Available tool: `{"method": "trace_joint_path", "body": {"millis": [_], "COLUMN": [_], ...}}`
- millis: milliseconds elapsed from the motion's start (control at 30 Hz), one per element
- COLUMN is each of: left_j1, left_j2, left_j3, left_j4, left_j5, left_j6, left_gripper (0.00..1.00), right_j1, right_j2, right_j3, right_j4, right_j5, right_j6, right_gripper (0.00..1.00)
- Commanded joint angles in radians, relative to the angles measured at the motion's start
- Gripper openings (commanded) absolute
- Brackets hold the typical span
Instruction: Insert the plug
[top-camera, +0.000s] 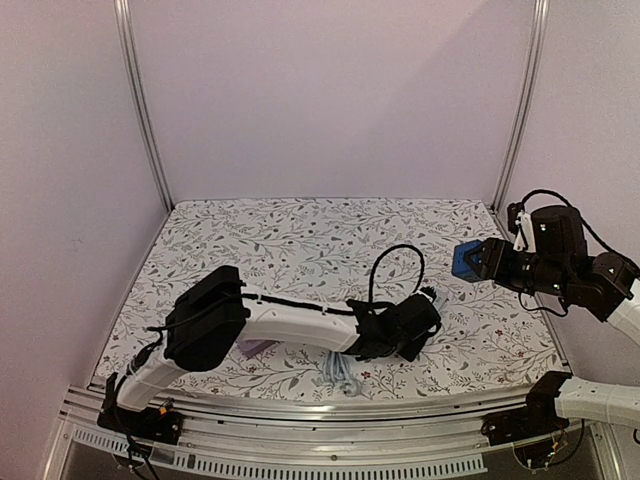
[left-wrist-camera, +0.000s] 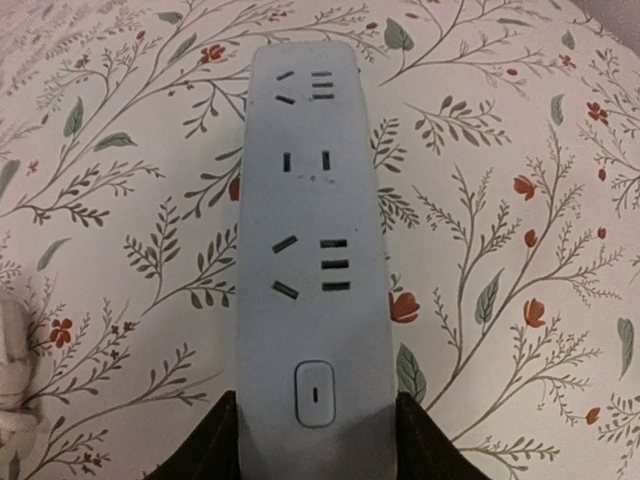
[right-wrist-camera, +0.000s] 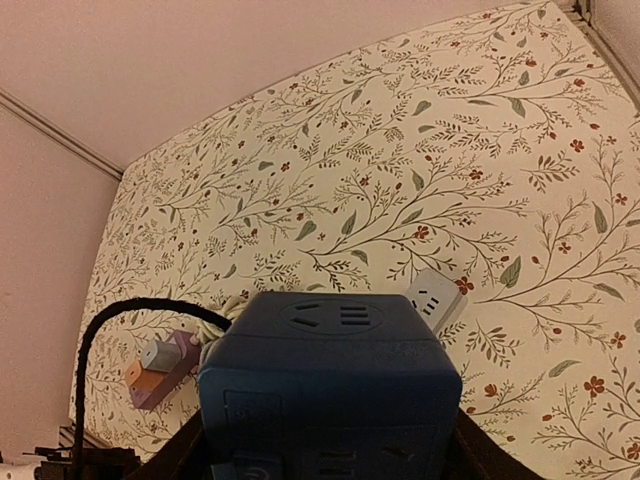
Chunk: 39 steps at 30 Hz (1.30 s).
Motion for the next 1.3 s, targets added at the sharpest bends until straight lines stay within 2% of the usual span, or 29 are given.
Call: {"method": "trace_joint_path", "body": {"millis": [0, 133, 400, 533, 700, 900, 1000, 1133, 1267], "left_j1": [0.016, 0.011, 0.012, 0.012, 0.015, 0.015, 0.013, 0.012, 0.012], "left_j2": [-0.022, -0.078, -0.306, -0.358, -0.388, -0.417, -0.438, -0.466, -0.476], "left_j3": [-0.066, -0.176, -0.548, -0.652, -0.766, -0.797, -0.826, -0.890, -0.887], "left_j4": [-0.005, 0.028, 0.199, 0.220, 0.290, 0.292, 0.254, 0.317, 0.272], "left_j5": [0.026, 0.040, 0.047, 0.064, 0.152, 0.215, 0.213, 0.193, 0.184], "left_j6": [0.021, 0.051, 0.143, 0.227, 0.303, 0.338, 0.365, 0.398, 0.413], "left_gripper": [0.35, 0.19, 0.16, 0.08, 0.08, 0.12, 0.13, 0.14, 0.18], "right_j1": [0.001, 0.001, 0.001, 0.001, 0.000, 0.000, 0.001, 0.002, 0.000], "right_j2": [-0.026, -0.029, 0.033, 0.080, 0.172, 0.241, 0.264, 0.306, 0.320], "right_j3": [0.009, 0.004, -0.010, -0.026, 0.001, 0.049, 0.054, 0.081, 0.100], "right_j4": [0.065, 0.110, 0.277, 0.335, 0.375, 0.363, 0.349, 0.327, 0.308], "right_j5": [-0.024, -0.010, 0.002, 0.007, -0.050, -0.183, -0.174, -0.229, -0.274], "right_j6": [-0.003, -0.024, -0.110, -0.165, -0.207, -0.278, -0.310, -0.343, -0.381], "right_gripper": [0.00, 0.00, 0.00, 0.00, 0.00, 0.00, 0.00, 0.00, 0.00]}}
